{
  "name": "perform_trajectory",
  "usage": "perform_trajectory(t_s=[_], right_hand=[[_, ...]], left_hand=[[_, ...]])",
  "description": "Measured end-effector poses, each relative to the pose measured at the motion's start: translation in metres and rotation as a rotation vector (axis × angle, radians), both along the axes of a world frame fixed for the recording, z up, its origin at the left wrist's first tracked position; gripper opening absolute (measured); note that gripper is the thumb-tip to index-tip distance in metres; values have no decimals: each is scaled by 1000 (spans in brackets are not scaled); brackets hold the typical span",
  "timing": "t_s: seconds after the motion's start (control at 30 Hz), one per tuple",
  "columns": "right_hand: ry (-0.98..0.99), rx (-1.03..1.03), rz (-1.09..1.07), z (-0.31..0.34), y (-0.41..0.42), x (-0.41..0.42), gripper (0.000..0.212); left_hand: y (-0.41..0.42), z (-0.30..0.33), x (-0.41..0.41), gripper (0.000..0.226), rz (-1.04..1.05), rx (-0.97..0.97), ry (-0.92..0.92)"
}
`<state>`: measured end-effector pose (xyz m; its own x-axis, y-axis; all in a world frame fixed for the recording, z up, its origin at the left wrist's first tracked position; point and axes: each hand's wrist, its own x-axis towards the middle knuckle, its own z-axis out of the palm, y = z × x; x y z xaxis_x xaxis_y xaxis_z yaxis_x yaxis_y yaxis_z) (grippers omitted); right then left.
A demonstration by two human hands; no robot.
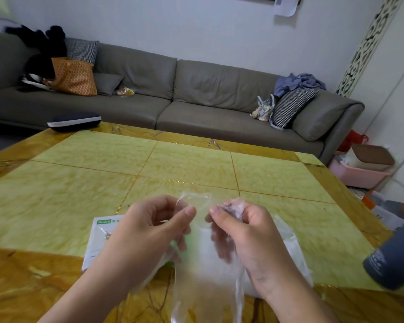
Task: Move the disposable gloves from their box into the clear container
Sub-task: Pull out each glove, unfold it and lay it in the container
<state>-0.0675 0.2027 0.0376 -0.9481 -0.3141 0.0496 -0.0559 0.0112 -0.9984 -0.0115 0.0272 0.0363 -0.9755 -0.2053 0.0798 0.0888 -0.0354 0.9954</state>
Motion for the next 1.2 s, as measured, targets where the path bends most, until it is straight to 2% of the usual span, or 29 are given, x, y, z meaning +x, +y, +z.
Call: perform_trajectory(t_s=[0.13, 0.27, 0.33, 0.57, 0.77, 0.93, 1.03, 1.2], right_hand=[[4, -42, -24, 0, 1, 0, 30], [-13, -72, -80, 2, 2, 0, 37], [-14, -68, -109, 3, 3, -2, 40], [101, 62, -188, -1, 12, -12, 34], [90, 51, -164, -1, 16, -16, 25], [-61, 29, 8, 0, 16, -16, 18], [-41, 92, -16, -7, 16, -19, 6], [15, 148, -94, -6, 21, -21, 10]], left_hand=[[-9, 1, -2, 11, -46, -71, -61], [-14, 2, -3, 15, -35, -67, -84], [-16, 1, -3, 19, 15, -135, -70], [-19, 3, -1, 20, 68, -301, -24], [-25, 3, 0, 7, -21, -313, -41], [-25, 2, -1, 7, 125, -233, 10], [-28, 3, 0, 9, 176, -241, 11], [-31, 7, 1, 6, 228, -223, -9]])
